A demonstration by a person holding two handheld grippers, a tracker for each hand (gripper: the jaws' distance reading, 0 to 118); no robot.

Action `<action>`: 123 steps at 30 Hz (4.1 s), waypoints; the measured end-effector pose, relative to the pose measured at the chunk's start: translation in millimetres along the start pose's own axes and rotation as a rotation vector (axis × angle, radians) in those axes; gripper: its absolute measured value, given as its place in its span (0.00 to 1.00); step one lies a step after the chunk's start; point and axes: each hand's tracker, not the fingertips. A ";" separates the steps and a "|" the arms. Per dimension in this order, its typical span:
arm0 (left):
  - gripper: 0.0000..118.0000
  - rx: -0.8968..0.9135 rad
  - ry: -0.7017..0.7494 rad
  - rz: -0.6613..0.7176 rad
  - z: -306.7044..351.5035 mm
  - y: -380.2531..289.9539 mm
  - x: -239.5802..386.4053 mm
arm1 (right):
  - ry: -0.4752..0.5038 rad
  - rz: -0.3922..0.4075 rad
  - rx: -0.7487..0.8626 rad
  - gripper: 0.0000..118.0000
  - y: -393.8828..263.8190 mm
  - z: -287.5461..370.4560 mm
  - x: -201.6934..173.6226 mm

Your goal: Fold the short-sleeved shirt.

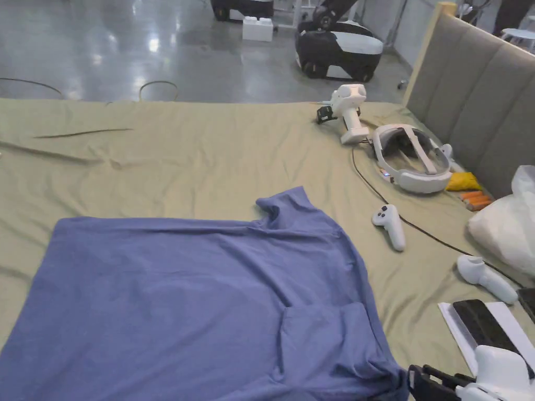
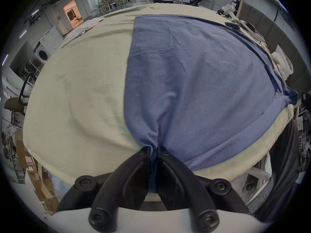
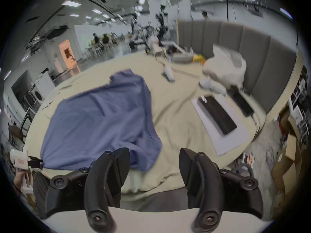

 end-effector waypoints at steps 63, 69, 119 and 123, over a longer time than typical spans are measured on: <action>0.67 0.823 0.049 0.121 185.7 91.8 -39.2 | 0.287 0.079 0.259 0.60 115.0 3.5 -54.1; 0.67 1.108 0.225 0.117 296.5 14.3 -4.9 | 0.280 0.244 0.658 0.60 71.7 137.9 -98.4; 0.47 0.304 -0.064 0.292 -61.1 131.6 -28.6 | 0.140 0.125 0.407 0.00 36.1 83.4 -40.1; 0.22 0.291 -0.024 0.219 -52.4 130.5 -8.3 | 0.124 0.112 0.346 0.00 44.8 61.1 -31.5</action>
